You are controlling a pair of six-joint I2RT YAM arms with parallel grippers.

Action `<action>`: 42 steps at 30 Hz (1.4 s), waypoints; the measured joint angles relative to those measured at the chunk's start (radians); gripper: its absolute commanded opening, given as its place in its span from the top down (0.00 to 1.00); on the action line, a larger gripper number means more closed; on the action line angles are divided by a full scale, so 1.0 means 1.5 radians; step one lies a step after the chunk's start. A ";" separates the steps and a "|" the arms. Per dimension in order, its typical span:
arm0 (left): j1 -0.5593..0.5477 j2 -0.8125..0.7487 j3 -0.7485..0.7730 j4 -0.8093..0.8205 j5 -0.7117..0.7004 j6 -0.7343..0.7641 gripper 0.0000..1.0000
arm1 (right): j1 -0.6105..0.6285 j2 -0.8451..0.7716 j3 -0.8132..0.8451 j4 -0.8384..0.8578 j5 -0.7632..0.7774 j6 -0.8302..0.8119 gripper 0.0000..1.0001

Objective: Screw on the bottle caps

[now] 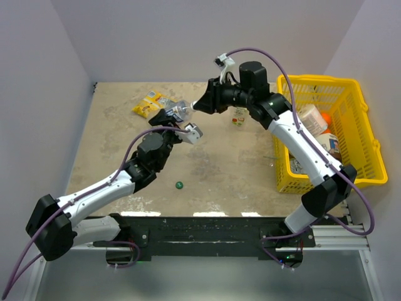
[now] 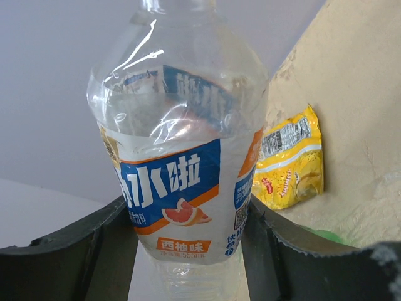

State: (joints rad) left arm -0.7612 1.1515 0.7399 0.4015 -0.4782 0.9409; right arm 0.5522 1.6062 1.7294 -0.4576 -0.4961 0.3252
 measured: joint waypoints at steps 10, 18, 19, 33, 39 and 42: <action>0.013 -0.024 0.050 -0.123 0.121 -0.152 1.00 | -0.038 0.003 0.063 -0.042 -0.033 -0.047 0.15; 0.017 -0.029 0.043 -0.191 0.213 -0.249 1.00 | -0.060 -0.077 0.094 -0.035 -0.045 -0.103 0.16; 0.022 -0.031 0.043 -0.202 0.220 -0.268 1.00 | -0.058 -0.104 0.064 -0.031 -0.033 -0.125 0.17; 0.093 -0.127 0.064 -0.254 0.375 -0.421 1.00 | -0.058 -0.204 -0.369 -0.212 0.121 -0.630 0.36; 0.093 -0.127 0.064 -0.254 0.419 -0.432 1.00 | -0.039 -0.282 -0.469 -0.304 0.128 -0.836 0.36; 0.093 -0.127 0.064 -0.254 0.435 -0.436 1.00 | -0.008 -0.328 -0.503 -0.348 0.128 -0.912 0.37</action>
State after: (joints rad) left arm -0.6216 0.9607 0.8360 0.0204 0.1741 0.2874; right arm 0.5404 1.1145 0.9756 -0.9798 -0.3042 -1.0424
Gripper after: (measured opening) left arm 0.629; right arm 0.643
